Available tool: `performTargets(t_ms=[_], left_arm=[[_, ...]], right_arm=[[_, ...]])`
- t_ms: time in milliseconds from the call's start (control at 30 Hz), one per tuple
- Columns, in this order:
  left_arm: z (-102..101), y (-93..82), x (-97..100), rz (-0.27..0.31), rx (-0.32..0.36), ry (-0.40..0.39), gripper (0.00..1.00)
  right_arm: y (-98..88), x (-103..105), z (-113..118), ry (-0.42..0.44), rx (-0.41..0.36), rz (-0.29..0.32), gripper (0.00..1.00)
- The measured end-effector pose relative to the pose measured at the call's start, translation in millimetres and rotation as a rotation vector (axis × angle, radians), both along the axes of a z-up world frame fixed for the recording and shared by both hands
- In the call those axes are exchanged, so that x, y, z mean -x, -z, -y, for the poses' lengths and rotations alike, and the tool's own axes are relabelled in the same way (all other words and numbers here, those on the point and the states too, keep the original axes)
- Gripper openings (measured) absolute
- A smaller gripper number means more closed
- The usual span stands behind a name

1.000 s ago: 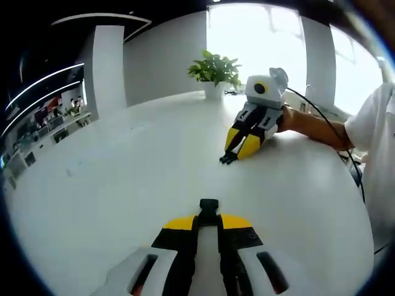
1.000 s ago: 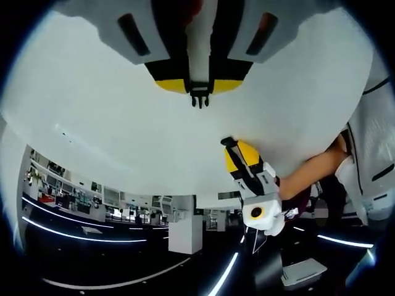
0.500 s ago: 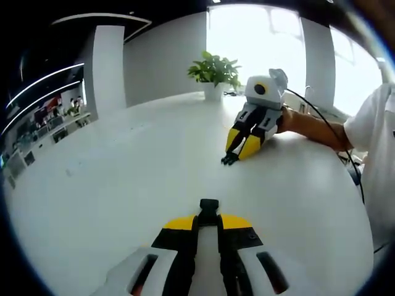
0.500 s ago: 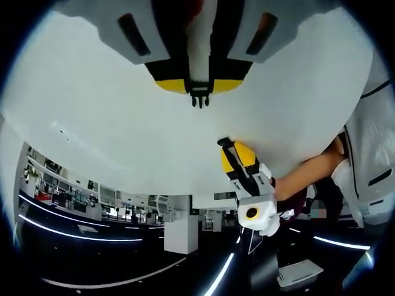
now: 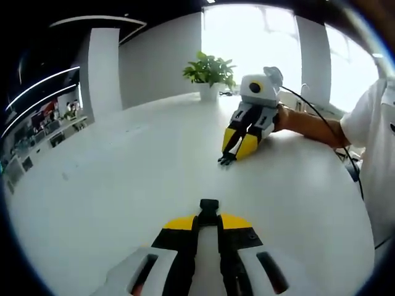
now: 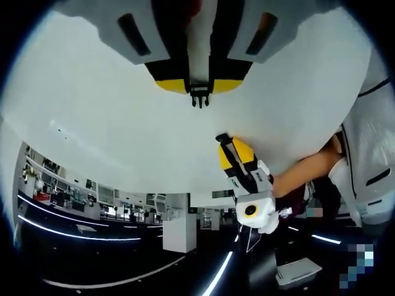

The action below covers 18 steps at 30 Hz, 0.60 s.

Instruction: Snap the two parts of the plastic buckle together until the buckle closes and remains connected.

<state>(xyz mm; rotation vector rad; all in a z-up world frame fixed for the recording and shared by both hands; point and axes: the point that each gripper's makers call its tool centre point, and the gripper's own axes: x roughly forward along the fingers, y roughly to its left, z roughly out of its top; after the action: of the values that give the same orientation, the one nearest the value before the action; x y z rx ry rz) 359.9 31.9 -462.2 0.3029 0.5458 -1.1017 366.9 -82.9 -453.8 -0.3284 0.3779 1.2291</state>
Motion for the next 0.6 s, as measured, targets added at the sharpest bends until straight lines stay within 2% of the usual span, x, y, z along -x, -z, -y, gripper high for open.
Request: performTargets(t_ms=[600], left_arm=[[1, -0.6, 5.6, 0.016, -0.017, 0.042, 0.12]], right_arm=[[-3.7, 18, -13, -0.089, -0.01, -0.017, 0.12]])
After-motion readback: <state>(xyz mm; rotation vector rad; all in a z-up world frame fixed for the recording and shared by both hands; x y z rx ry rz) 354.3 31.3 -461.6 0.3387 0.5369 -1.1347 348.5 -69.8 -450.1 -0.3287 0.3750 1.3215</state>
